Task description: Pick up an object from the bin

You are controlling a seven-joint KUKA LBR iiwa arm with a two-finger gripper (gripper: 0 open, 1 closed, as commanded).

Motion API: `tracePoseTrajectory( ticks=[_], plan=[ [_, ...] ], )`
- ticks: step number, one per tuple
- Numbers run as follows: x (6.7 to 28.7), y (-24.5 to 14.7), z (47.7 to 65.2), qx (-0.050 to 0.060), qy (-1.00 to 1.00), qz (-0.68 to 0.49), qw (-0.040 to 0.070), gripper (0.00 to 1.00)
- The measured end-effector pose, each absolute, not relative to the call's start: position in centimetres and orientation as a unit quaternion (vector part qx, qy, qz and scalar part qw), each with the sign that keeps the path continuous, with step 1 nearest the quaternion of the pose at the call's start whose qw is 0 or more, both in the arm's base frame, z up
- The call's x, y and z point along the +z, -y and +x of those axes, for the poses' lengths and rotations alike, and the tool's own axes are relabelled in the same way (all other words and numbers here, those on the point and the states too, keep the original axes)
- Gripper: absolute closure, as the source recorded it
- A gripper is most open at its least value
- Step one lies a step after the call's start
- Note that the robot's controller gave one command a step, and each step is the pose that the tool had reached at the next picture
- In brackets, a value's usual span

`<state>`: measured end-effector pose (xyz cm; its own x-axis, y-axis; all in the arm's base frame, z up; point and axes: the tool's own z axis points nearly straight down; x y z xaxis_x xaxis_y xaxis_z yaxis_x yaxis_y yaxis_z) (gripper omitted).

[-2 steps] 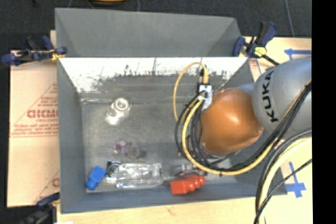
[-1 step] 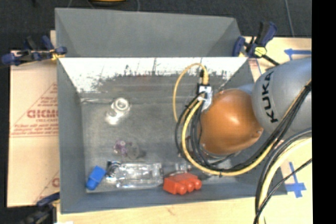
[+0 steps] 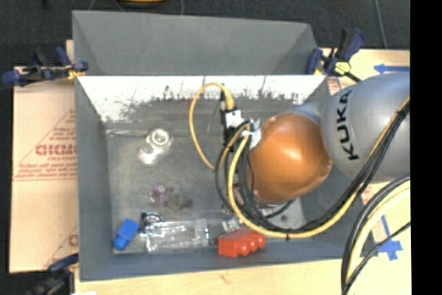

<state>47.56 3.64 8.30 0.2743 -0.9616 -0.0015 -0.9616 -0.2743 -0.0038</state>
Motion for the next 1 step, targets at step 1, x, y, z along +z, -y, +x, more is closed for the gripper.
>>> tracePoseTrajectory(
  ticks=[1],
  plan=[
    [7.40, -2.62, 48.01, -0.007, -0.522, -0.853, 0.009, 0.00]
  ],
)
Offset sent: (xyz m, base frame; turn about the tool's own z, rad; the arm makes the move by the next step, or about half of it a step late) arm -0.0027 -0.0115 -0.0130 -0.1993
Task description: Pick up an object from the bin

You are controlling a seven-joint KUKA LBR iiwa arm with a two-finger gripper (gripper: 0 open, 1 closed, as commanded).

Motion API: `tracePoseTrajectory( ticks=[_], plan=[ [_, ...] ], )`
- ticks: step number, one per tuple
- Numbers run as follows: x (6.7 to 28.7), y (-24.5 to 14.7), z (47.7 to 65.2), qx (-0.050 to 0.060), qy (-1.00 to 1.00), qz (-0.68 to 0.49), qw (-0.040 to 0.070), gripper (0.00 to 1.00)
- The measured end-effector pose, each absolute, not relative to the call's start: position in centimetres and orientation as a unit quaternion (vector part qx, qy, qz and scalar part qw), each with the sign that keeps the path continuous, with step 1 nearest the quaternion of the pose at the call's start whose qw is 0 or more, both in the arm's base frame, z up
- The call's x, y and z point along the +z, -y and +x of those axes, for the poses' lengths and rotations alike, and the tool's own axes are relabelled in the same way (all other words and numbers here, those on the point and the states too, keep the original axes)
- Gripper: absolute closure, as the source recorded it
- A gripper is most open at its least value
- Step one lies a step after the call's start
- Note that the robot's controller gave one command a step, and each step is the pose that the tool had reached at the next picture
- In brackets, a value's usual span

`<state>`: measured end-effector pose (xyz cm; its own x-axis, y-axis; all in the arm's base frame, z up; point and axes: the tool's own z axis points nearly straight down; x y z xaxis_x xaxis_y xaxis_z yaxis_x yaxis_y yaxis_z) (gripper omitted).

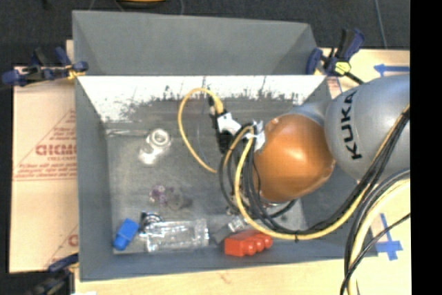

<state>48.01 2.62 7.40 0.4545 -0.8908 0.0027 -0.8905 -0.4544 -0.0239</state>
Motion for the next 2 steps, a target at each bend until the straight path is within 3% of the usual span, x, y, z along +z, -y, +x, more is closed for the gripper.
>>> tracePoseTrajectory(
  ticks=[1, 2],
  plan=[
    [7.5, 1.0, 48.5, -0.010, -0.365, -0.931, 0.009, 0.00],
    [11.4, 7.2, 47.3, 0.000, -0.197, -0.980, 0.000, 0.00]
  ],
)
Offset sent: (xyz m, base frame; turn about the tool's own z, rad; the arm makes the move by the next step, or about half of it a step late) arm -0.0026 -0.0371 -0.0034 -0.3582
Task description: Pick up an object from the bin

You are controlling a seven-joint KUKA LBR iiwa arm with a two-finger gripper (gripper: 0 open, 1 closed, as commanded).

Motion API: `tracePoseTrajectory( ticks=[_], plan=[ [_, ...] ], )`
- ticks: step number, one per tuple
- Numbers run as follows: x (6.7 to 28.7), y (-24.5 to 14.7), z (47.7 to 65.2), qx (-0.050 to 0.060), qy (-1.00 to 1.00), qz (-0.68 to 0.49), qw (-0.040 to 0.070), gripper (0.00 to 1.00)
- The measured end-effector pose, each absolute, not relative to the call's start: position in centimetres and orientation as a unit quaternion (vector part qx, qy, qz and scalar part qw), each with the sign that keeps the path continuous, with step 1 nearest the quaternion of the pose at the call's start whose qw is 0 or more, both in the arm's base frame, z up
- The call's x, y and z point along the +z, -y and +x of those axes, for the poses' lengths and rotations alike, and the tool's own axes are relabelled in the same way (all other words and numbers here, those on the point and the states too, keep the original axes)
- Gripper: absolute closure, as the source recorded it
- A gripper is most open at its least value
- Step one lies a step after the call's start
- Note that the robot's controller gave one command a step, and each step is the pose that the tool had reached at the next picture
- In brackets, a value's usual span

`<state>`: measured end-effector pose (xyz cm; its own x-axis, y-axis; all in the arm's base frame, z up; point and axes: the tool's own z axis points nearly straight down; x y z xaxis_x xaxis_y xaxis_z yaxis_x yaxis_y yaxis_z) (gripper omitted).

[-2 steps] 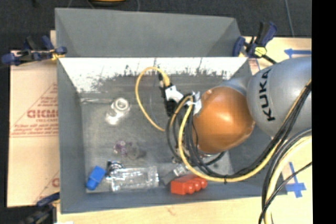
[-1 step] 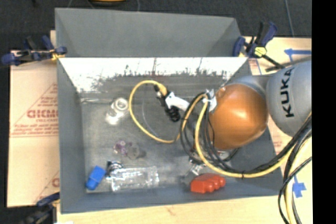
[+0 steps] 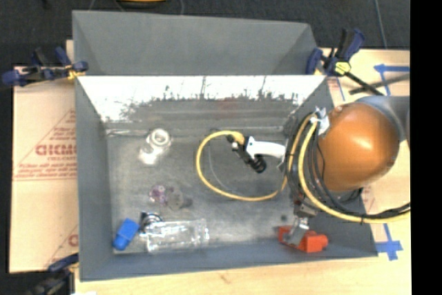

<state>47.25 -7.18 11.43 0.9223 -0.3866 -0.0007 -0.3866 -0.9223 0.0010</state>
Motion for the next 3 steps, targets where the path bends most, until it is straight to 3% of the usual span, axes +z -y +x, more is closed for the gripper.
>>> tracePoseTrajectory(
  ticks=[1, 2, 3],
  plan=[
    [6.9, 7.3, 49.7, 0.000, 0.000, 1.000, -0.001, 0.00],
    [8.7, 13.7, 49.2, 0.003, 0.004, 1.000, -0.009, 0.00],
    [8.5, 13.3, 49.1, 0.000, -0.004, 1.000, -0.009, 1.00]
  ],
)
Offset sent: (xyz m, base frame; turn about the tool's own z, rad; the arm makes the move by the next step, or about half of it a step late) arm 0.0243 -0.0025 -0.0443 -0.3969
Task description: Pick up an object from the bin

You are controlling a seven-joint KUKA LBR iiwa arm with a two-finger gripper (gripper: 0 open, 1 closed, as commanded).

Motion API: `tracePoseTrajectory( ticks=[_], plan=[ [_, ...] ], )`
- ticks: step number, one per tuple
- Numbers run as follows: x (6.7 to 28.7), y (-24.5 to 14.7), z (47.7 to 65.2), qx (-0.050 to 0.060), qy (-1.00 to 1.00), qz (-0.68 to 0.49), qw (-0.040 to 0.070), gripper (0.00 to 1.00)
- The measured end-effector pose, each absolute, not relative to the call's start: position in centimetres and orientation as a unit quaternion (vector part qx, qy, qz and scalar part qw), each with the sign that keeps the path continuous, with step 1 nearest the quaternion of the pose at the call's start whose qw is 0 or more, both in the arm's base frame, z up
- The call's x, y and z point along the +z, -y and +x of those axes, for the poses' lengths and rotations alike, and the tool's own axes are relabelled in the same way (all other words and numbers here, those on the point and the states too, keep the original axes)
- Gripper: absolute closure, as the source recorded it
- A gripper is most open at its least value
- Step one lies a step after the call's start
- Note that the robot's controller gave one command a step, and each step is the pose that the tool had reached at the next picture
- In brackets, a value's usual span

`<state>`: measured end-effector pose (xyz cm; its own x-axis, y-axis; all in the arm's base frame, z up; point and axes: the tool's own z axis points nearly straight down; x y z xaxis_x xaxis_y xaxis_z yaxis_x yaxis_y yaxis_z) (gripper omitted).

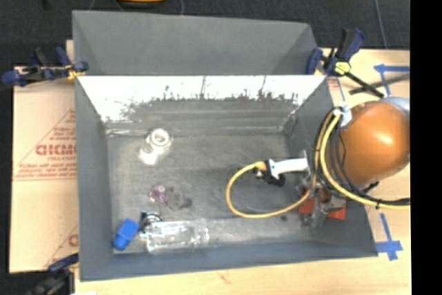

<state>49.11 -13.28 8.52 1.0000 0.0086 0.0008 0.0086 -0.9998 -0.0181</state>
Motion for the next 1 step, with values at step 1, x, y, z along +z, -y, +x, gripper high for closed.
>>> tracePoseTrajectory(
  ticks=[1],
  plan=[
    [11.72, 14.60, 48.07, -0.002, -0.001, -1.000, 0.003, 1.00]
  ],
)
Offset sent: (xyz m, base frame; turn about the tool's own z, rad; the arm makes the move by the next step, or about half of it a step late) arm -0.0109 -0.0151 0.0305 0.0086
